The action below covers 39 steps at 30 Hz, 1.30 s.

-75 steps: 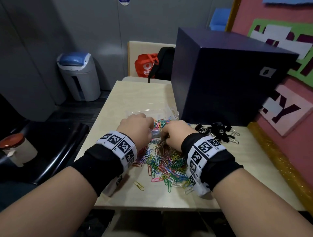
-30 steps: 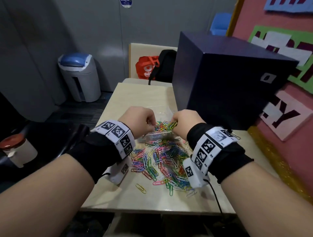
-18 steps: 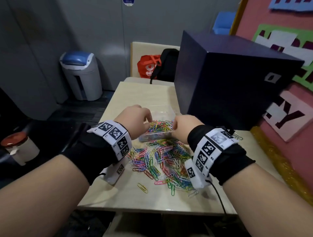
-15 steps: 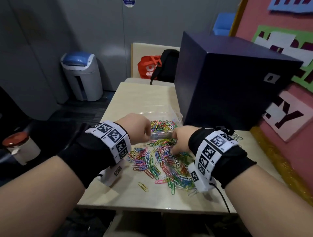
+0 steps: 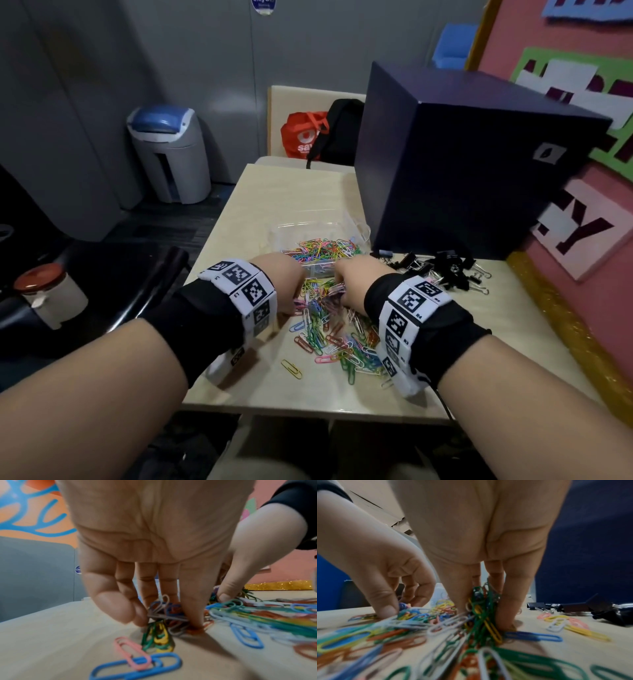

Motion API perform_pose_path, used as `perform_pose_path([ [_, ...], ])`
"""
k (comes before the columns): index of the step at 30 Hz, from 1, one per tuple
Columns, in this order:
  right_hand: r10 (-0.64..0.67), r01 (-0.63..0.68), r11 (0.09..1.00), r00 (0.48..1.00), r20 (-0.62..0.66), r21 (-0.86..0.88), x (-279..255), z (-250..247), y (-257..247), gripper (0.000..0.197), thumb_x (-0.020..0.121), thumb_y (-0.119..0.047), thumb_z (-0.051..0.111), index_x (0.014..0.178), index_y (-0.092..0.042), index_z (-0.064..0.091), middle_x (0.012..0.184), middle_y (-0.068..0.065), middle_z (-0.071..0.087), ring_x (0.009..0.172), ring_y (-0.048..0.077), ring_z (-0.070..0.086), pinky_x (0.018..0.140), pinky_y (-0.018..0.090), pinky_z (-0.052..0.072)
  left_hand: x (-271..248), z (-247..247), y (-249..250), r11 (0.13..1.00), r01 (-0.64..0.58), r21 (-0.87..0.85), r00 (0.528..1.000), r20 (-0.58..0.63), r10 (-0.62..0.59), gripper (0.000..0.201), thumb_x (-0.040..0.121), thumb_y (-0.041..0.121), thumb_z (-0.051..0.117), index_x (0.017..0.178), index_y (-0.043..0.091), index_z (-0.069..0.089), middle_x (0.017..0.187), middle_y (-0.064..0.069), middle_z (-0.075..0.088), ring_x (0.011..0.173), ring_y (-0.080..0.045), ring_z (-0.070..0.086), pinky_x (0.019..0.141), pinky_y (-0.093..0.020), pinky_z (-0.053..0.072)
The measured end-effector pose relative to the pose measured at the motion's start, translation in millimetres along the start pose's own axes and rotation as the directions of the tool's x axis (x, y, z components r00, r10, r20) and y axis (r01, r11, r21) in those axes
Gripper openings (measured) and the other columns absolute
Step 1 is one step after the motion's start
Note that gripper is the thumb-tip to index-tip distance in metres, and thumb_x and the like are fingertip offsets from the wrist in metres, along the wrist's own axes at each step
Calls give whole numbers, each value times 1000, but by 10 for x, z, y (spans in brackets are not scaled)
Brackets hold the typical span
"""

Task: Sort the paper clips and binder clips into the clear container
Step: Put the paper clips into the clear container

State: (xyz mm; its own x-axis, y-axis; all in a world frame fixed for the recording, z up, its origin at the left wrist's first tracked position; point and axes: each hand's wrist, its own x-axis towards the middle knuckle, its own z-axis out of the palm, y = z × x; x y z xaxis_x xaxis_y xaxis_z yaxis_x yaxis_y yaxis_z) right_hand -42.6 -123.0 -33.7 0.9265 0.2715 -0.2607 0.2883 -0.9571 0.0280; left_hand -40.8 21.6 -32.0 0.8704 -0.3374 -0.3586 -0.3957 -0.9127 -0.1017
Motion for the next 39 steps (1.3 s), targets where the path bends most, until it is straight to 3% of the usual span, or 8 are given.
perform_pose_path([
  [7,56,-61,996,995,-81,-58,7,-196,143,26,94,-11,52,115,-12,66,117,6,65,109,26,62,92,33,52,30,-42,-69,999,-10,-45,997,-79,6,20,88,29,64,101,14,69,90,0,65,78,-21,53,65,-26,41],
  [13,147,-66,959,947,-284,276,95,-346,244,16,89,-19,61,103,-20,69,108,1,67,105,20,60,88,27,49,110,-214,-183,960,-63,-271,962,-271,-14,17,81,33,73,88,19,66,76,6,55,75,-15,51,67,-23,37],
  [18,254,19,866,843,-474,499,264,-298,135,16,90,-20,60,104,-19,68,111,4,59,103,22,58,89,27,44,239,-324,-239,915,-43,-401,908,-397,-131,23,83,34,71,100,18,68,90,4,64,84,-16,56,74,-25,42],
  [23,256,-105,867,932,-255,488,360,-217,90,33,95,-14,47,126,-20,58,130,6,54,116,24,54,96,31,44,318,-215,-222,928,44,-371,914,-360,-187,36,92,37,58,124,22,59,124,-4,55,112,-24,56,95,-34,44],
  [26,212,-124,910,959,-188,396,321,-262,119,45,87,2,44,122,-23,60,128,5,55,114,25,56,96,35,48,301,-159,-143,953,0,-302,943,-318,-100,37,96,30,49,132,24,54,130,-4,51,117,-25,54,97,-37,46],
  [30,59,-56,986,998,-13,159,269,-276,82,53,84,5,47,126,-24,62,127,6,58,113,28,58,97,36,49,285,-105,-53,990,1,-142,983,-181,-27,34,96,31,45,128,26,56,125,-1,54,113,-25,56,90,-42,51],
  [34,54,-54,998,999,0,19,226,-272,150,51,86,5,45,129,-18,59,125,8,59,110,28,60,93,37,52,235,-99,-139,997,50,-51,991,-118,-56,29,96,35,45,112,21,65,109,-1,61,99,-23,61,78,-39,53],
  [39,77,-61,991,989,-130,116,155,-265,157,42,85,5,43,114,-19,62,120,5,52,108,27,57,94,40,49,171,-97,-129,997,2,-81,975,-222,-20,32,95,37,43,120,25,60,120,2,55,109,-23,58,86,-40,49],
])
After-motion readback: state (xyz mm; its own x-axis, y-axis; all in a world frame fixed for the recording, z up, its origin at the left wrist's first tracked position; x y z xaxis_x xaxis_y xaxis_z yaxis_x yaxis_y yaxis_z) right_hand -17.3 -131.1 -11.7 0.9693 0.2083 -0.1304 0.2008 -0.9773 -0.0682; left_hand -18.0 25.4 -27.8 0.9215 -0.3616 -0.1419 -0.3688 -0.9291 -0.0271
